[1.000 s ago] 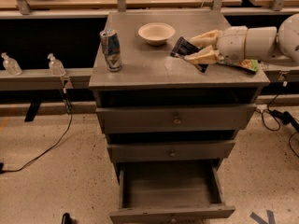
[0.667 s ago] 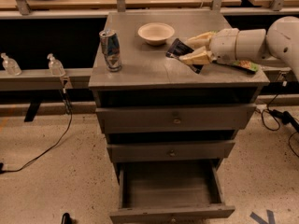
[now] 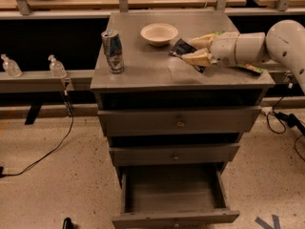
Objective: Pick rxbar blueberry from bottom drawer and place on counter
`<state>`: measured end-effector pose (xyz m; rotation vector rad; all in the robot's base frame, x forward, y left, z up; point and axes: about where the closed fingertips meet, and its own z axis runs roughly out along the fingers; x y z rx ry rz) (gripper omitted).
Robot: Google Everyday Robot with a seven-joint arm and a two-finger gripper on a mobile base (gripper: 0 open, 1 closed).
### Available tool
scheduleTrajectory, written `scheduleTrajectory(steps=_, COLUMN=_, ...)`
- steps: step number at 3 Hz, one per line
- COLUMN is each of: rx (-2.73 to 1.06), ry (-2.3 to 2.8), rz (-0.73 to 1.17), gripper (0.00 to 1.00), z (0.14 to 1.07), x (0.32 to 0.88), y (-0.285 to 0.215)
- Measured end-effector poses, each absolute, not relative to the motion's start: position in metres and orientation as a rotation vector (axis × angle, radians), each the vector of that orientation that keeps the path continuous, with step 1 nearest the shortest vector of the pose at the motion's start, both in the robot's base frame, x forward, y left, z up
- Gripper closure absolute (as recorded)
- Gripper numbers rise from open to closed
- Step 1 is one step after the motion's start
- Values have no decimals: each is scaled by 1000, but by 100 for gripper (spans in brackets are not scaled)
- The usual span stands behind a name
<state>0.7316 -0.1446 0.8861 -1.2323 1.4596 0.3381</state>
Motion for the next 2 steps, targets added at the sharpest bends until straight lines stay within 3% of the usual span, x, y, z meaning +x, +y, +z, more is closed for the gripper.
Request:
scheduleTrajectory(steps=1, rx=-1236, ry=1450, rz=346, gripper=0, z=886, x=731, y=-141)
scheduleTrajectory(steps=2, rx=-1240, ry=1418, rz=355, gripper=0, z=892, x=727, y=-140)
